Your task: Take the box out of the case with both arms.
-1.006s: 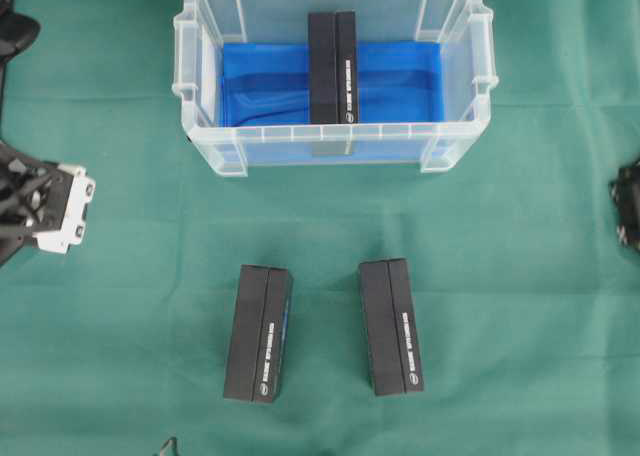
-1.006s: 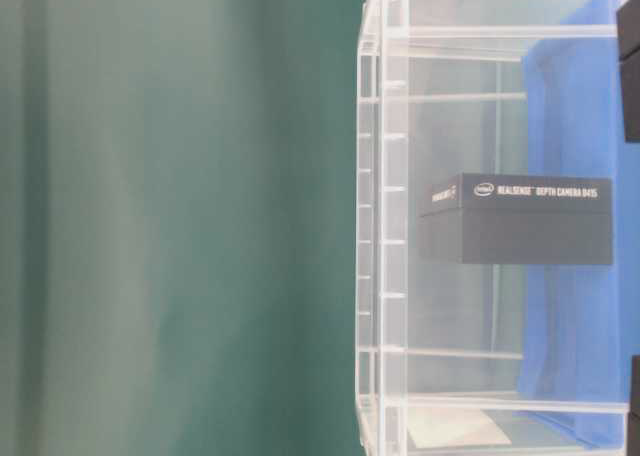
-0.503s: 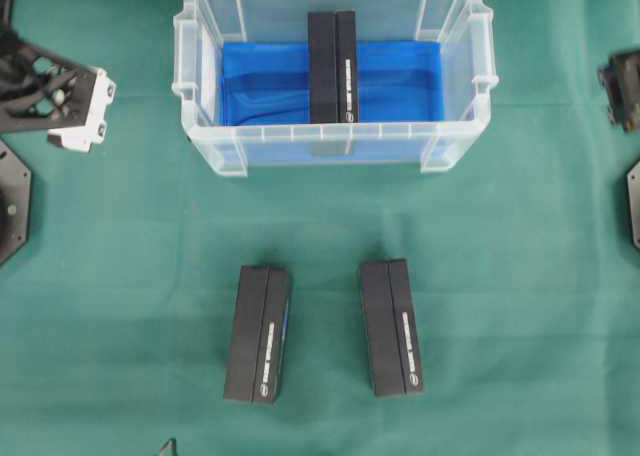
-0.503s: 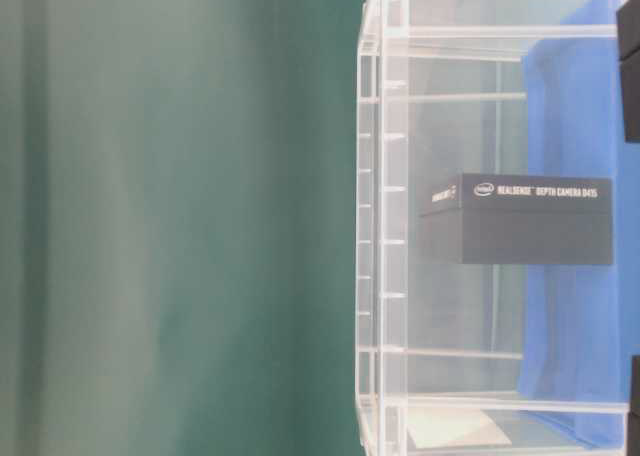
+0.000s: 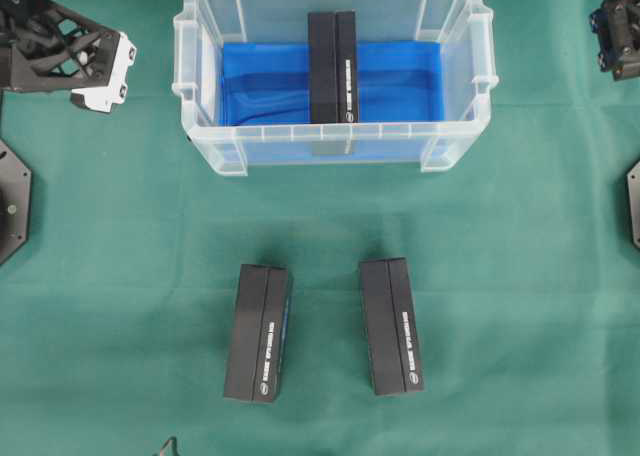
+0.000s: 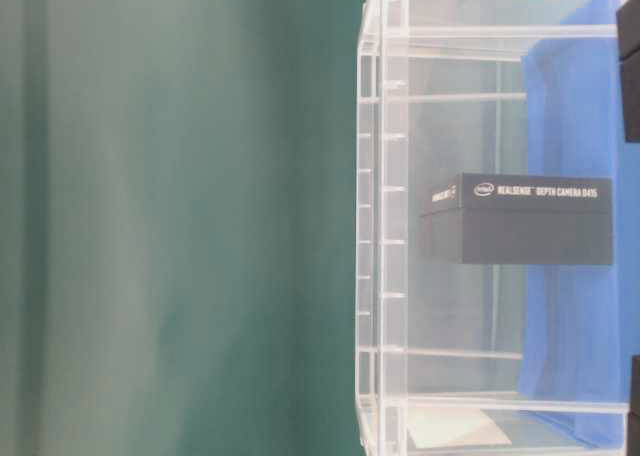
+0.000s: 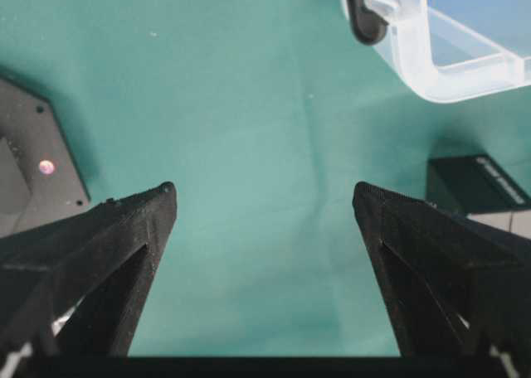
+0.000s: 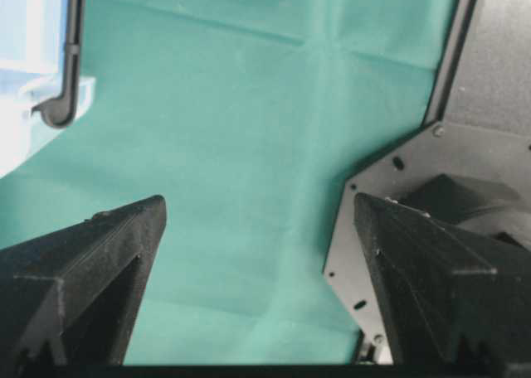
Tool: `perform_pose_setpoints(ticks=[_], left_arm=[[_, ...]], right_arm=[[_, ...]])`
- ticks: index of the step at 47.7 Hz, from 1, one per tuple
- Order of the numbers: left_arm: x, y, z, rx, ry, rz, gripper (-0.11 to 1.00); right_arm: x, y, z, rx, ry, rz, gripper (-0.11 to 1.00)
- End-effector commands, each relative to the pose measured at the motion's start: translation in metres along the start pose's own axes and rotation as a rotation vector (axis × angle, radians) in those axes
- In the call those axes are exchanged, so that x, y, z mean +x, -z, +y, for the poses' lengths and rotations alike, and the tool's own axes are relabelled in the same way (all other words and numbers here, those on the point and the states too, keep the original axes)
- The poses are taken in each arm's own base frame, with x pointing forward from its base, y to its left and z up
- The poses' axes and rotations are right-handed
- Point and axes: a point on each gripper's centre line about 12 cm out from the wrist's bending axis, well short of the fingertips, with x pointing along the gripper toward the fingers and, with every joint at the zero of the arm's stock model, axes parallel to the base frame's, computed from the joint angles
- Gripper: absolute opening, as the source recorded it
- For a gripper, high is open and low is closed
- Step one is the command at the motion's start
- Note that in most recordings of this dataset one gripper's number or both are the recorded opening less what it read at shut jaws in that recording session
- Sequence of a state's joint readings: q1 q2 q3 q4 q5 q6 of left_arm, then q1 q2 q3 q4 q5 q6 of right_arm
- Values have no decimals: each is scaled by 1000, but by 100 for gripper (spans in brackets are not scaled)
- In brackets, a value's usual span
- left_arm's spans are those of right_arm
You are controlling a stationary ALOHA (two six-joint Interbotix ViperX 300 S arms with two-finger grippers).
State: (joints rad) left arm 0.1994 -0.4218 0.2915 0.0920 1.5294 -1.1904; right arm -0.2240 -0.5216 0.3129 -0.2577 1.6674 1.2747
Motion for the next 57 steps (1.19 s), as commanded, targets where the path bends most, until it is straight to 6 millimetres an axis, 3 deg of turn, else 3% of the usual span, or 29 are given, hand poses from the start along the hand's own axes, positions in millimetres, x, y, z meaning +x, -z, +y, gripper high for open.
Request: perform_pose_setpoints(ticks=[1, 57], left_arm=[[-9, -2, -2, -4, 32, -15, 91], [-8, -1, -3, -1, 34, -9, 91]], right_arm=[[-3, -1, 0, 6, -15, -5, 90], [-3, 1, 0, 7, -18, 10, 90]])
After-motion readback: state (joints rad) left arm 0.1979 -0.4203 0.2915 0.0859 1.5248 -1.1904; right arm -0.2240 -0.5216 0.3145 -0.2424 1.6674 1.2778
